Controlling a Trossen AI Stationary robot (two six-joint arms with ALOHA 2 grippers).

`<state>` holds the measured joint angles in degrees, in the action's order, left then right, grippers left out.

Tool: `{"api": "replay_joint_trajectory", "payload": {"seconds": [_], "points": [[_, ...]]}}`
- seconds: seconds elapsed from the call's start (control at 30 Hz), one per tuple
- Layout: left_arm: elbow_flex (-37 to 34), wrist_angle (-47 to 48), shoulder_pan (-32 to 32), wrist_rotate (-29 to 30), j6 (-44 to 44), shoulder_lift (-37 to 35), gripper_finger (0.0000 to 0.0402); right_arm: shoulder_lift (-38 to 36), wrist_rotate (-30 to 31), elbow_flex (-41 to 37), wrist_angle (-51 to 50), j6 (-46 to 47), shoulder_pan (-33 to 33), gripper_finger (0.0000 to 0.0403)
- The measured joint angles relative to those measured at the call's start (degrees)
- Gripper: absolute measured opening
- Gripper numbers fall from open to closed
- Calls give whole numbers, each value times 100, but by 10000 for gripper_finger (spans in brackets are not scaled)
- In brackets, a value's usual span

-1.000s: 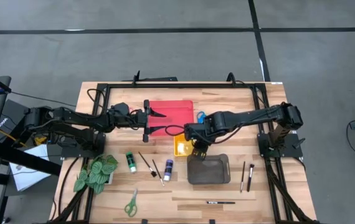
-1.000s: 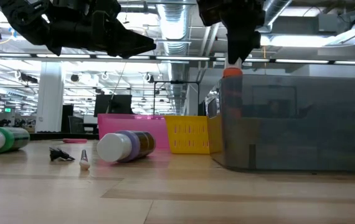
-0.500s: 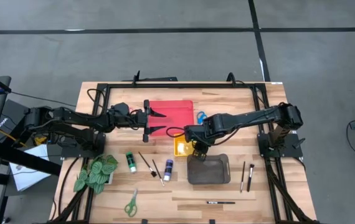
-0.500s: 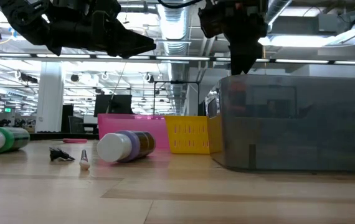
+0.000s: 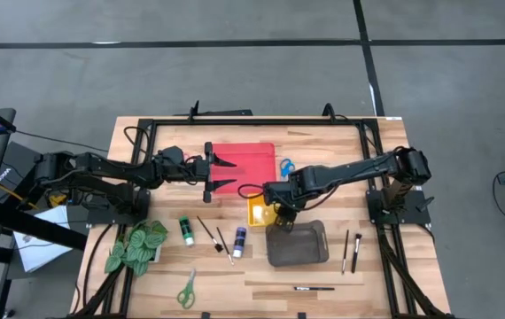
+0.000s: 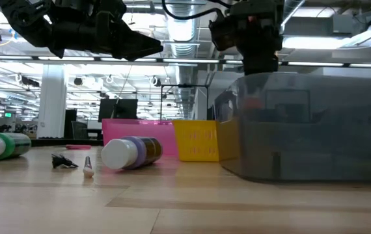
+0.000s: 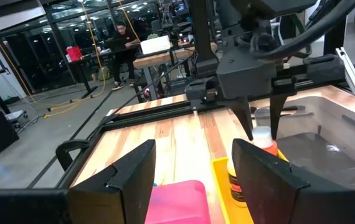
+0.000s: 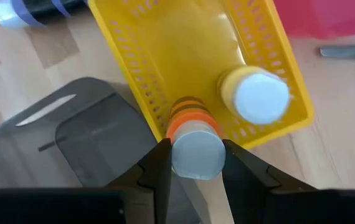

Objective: Pick & Place Paint Supplies
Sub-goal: Put the orange paint bottle into the yellow bin

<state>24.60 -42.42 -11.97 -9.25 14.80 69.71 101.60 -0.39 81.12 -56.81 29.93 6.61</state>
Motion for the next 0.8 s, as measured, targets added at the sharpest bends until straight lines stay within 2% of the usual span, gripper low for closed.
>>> {"api": "replay_joint_trajectory", "payload": {"seconds": [0.8], "points": [[0,0,0,0,40,0,204,0,20,0,78,-33,-114,118]]}}
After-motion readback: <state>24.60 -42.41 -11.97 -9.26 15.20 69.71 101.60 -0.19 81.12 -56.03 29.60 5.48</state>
